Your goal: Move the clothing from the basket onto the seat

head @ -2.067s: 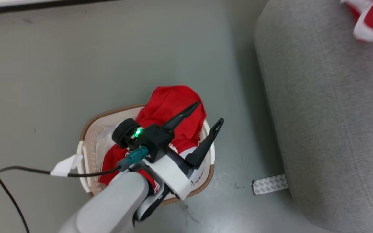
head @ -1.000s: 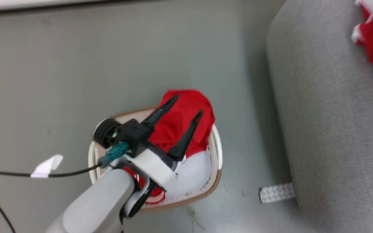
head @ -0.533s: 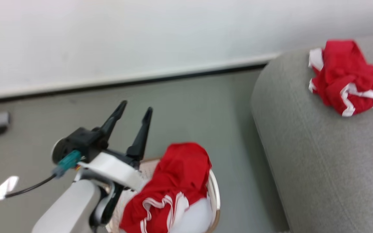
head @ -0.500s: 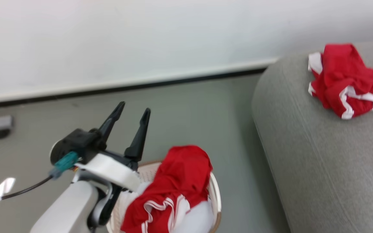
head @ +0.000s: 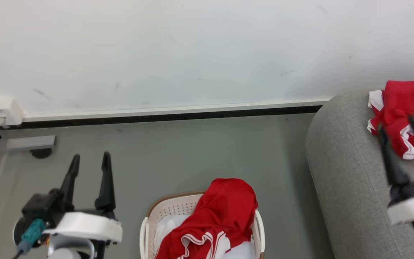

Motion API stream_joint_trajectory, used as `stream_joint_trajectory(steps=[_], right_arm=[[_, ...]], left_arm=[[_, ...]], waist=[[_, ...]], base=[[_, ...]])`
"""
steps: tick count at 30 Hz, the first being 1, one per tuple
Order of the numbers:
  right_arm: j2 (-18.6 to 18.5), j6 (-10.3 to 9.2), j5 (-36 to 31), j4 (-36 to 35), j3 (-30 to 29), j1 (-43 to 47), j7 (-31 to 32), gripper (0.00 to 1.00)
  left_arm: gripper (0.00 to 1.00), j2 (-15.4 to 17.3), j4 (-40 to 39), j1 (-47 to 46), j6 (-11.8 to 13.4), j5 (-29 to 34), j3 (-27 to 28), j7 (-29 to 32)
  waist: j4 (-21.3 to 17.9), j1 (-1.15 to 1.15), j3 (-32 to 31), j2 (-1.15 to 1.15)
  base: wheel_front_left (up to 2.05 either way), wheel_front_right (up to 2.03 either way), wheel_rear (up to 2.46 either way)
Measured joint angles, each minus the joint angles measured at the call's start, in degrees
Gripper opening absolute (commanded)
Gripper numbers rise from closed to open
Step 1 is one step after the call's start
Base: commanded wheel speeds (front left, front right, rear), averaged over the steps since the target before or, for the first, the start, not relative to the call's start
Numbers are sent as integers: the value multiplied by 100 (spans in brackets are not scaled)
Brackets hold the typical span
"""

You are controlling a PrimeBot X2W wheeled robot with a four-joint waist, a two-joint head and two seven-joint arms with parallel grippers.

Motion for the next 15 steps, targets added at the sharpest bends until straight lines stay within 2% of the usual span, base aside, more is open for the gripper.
stream_joint_trajectory(steps=[4,8,12,15], right_arm=[[487,0,-339,-471,-341,781,0,100],[950,1,-613,-813,-701,1288,-1,100],[1318,0,-818,-868,-843,1601,-9,100],[1459,0,-942,-789,-853,1634,-10,100]], left_arm=[[100,-342,-2,293,-146,301,460,0],[100,-751,4,529,-410,636,784,0],[100,-1078,104,711,-703,844,1071,0],[100,-1205,186,720,-921,1024,1222,0]], waist=[[97,0,-15,0],[183,1,12,0],[234,1,74,0],[256,1,133,0]], base=[[0,0,0],[0,0,0],[0,0,0],[0,0,0]])
